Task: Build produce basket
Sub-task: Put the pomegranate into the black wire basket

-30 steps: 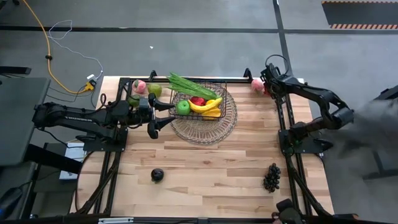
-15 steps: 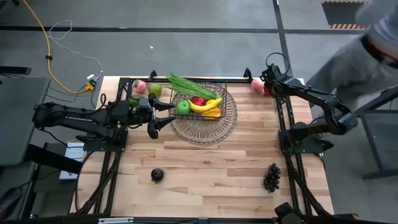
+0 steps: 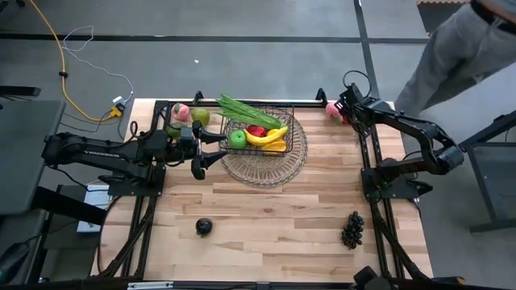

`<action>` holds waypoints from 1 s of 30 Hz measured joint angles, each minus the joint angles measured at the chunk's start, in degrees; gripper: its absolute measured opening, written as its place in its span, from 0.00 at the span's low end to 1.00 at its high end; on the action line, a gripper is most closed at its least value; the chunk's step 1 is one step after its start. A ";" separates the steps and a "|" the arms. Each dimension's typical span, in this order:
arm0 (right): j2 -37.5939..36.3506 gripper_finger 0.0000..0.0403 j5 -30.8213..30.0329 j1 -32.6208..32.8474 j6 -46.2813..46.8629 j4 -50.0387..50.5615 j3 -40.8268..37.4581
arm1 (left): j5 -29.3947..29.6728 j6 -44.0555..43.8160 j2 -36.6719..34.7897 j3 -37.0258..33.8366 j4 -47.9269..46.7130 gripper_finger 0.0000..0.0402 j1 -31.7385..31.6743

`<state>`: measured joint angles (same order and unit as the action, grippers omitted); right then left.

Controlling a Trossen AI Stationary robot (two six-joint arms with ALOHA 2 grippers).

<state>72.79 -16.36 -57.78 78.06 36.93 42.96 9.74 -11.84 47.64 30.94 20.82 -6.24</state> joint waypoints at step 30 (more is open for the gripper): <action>8.49 0.66 -8.98 -0.58 31.39 -7.07 0.27 | -0.22 -0.03 0.00 0.00 0.00 0.66 0.01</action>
<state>81.28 -25.34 -58.36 109.45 29.86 43.23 9.52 -11.86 47.64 30.94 20.82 -6.23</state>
